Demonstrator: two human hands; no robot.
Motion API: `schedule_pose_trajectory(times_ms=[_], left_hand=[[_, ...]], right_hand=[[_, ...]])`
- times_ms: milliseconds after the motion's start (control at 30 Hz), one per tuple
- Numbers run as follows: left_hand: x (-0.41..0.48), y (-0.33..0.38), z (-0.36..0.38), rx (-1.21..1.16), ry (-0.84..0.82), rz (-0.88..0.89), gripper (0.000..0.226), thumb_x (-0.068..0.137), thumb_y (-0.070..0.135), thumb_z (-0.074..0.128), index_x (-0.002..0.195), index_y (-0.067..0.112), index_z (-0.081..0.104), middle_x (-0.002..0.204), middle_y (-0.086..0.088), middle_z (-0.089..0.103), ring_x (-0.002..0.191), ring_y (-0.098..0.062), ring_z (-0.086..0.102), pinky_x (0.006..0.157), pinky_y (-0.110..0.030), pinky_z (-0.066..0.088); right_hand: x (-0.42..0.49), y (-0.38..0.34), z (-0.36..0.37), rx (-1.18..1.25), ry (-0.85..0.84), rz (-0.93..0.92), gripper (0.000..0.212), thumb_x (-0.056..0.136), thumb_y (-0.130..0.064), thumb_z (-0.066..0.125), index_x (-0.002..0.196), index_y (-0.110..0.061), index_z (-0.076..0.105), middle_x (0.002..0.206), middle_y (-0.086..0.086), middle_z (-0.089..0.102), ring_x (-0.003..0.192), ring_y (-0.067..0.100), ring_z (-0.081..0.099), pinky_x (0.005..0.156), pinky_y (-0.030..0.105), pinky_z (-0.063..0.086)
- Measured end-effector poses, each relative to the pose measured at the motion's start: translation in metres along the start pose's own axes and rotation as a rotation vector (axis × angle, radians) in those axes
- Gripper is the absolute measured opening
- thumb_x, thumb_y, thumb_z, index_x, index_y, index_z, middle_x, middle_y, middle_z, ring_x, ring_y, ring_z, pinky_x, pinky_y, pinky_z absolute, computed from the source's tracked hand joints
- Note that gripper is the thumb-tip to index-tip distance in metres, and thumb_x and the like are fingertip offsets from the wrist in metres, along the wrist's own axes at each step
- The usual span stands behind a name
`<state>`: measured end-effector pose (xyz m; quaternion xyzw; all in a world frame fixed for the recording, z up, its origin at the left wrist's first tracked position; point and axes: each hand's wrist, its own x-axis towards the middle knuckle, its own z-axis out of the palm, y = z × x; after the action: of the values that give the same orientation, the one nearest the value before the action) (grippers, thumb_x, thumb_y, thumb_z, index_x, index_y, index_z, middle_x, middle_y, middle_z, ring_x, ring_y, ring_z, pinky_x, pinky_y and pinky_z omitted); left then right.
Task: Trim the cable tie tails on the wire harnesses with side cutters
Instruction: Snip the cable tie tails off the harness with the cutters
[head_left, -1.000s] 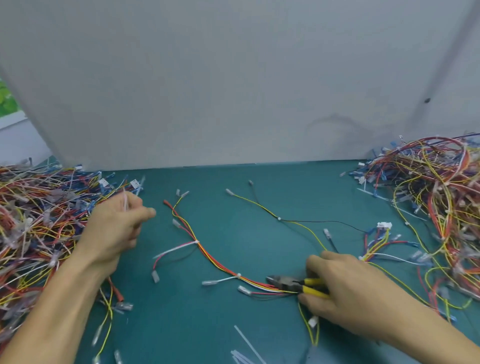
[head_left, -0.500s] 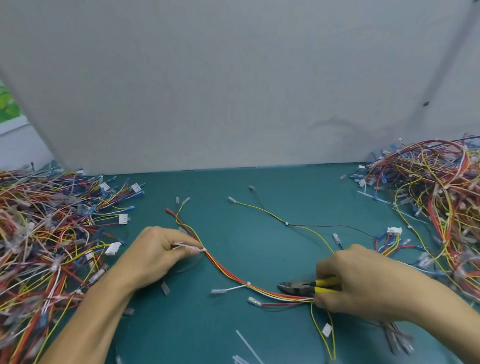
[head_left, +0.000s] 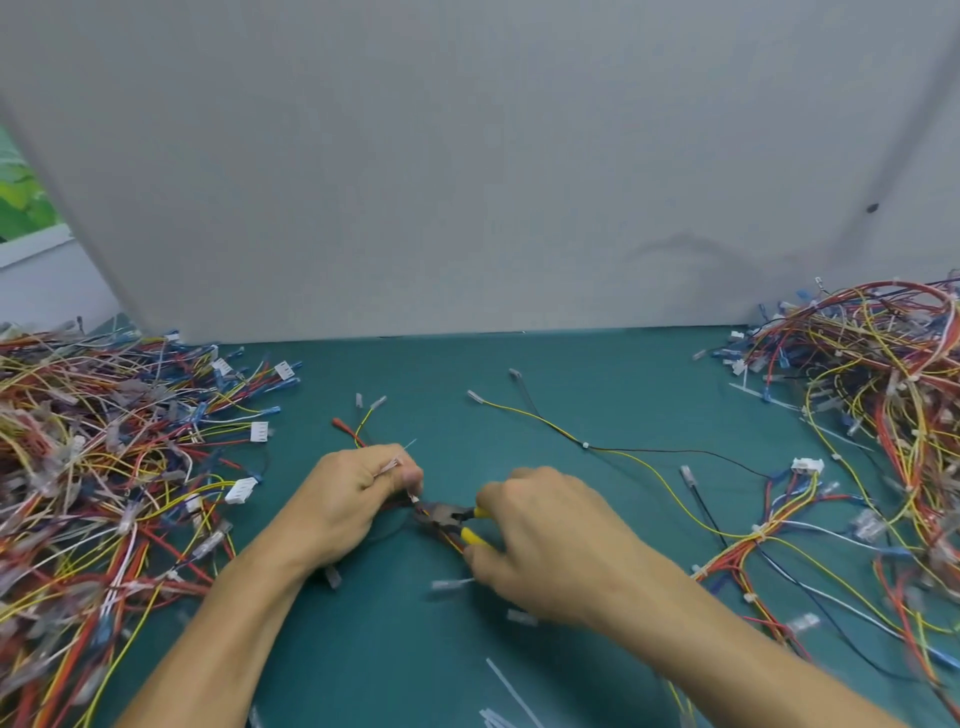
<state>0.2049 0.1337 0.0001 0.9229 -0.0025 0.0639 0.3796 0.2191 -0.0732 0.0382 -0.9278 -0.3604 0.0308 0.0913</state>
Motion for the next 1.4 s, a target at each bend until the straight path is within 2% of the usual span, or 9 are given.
schedule_pose_trajectory(times_ms=[133, 233, 400, 533, 800, 900, 1067, 1300, 1400], left_hand=[[0.003, 0.000, 0.003, 0.005, 0.028, -0.002, 0.028, 0.094, 0.015, 0.058, 0.068, 0.022, 0.062, 0.067, 0.002, 0.066, 0.067, -0.013, 0.058, 0.071, -0.023, 0.043], [0.004, -0.001, 0.005, -0.028, 0.027, -0.020, 0.029, 0.093, 0.016, 0.060, 0.067, 0.027, 0.061, 0.065, 0.001, 0.064, 0.061, -0.006, 0.054, 0.064, -0.015, 0.042], [0.005, -0.003, 0.004, -0.034, 0.029, -0.033, 0.024, 0.093, 0.018, 0.060, 0.071, 0.025, 0.065, 0.068, 0.000, 0.066, 0.062, -0.011, 0.056, 0.064, -0.017, 0.043], [0.006, -0.005, 0.005, -0.050, 0.032, -0.050, 0.020, 0.093, 0.020, 0.061, 0.075, 0.021, 0.067, 0.070, -0.006, 0.067, 0.068, -0.021, 0.059, 0.064, -0.019, 0.044], [0.007, -0.006, 0.006, -0.037, 0.032, -0.069, 0.019, 0.093, 0.022, 0.060, 0.077, 0.018, 0.068, 0.071, -0.007, 0.067, 0.066, -0.021, 0.058, 0.063, -0.022, 0.044], [0.007, -0.005, 0.006, -0.035, 0.033, -0.071, 0.019, 0.093, 0.022, 0.060, 0.076, 0.019, 0.068, 0.071, -0.007, 0.067, 0.063, -0.016, 0.055, 0.061, -0.021, 0.044], [0.007, -0.005, 0.005, -0.019, 0.034, -0.063, 0.019, 0.093, 0.023, 0.060, 0.077, 0.019, 0.068, 0.071, -0.008, 0.067, 0.068, -0.022, 0.058, 0.066, -0.026, 0.046], [0.007, -0.005, 0.006, -0.008, 0.040, -0.055, 0.020, 0.093, 0.021, 0.061, 0.074, 0.020, 0.068, 0.069, -0.005, 0.066, 0.060, -0.011, 0.054, 0.058, -0.015, 0.042], [0.006, -0.005, 0.004, 0.003, 0.045, -0.042, 0.022, 0.094, 0.021, 0.059, 0.073, 0.020, 0.066, 0.069, -0.004, 0.065, 0.063, -0.015, 0.055, 0.063, -0.023, 0.043]], right_hand=[[-0.001, -0.006, 0.006, -0.035, 0.013, 0.015, 0.025, 0.093, -0.037, 0.045, 0.079, -0.017, 0.042, 0.097, 0.010, 0.055, 0.078, 0.029, 0.037, 0.067, 0.034, 0.028], [0.001, -0.006, 0.006, -0.037, -0.010, 0.068, 0.033, 0.093, -0.041, 0.044, 0.071, -0.016, 0.038, 0.085, 0.009, 0.049, 0.075, 0.032, 0.041, 0.063, 0.034, 0.030], [0.006, -0.009, 0.007, -0.016, -0.023, 0.087, 0.039, 0.089, -0.042, 0.047, 0.063, -0.018, 0.029, 0.066, 0.003, 0.032, 0.067, 0.033, 0.038, 0.051, 0.033, 0.022], [0.010, -0.012, 0.010, 0.021, -0.028, 0.094, 0.039, 0.087, -0.043, 0.050, 0.062, -0.018, 0.032, 0.065, 0.002, 0.033, 0.062, 0.029, 0.035, 0.051, 0.032, 0.023], [0.015, -0.013, 0.009, 0.040, -0.044, 0.086, 0.039, 0.089, -0.041, 0.050, 0.062, -0.018, 0.034, 0.066, 0.003, 0.033, 0.069, 0.033, 0.040, 0.059, 0.033, 0.031], [0.015, -0.014, 0.009, 0.018, -0.052, 0.062, 0.039, 0.090, -0.039, 0.050, 0.062, -0.017, 0.032, 0.065, 0.003, 0.032, 0.068, 0.033, 0.039, 0.053, 0.032, 0.026], [0.016, -0.013, 0.007, -0.025, -0.060, 0.016, 0.040, 0.091, -0.035, 0.049, 0.061, -0.016, 0.031, 0.064, 0.004, 0.031, 0.059, 0.028, 0.032, 0.047, 0.029, 0.019], [0.018, -0.013, 0.009, -0.091, -0.077, -0.053, 0.039, 0.091, -0.034, 0.050, 0.063, -0.016, 0.030, 0.064, 0.005, 0.029, 0.063, 0.031, 0.035, 0.047, 0.028, 0.017], [0.018, -0.011, 0.011, -0.102, -0.053, -0.066, 0.039, 0.090, -0.032, 0.049, 0.061, -0.016, 0.029, 0.063, 0.005, 0.029, 0.063, 0.032, 0.036, 0.046, 0.028, 0.017]])
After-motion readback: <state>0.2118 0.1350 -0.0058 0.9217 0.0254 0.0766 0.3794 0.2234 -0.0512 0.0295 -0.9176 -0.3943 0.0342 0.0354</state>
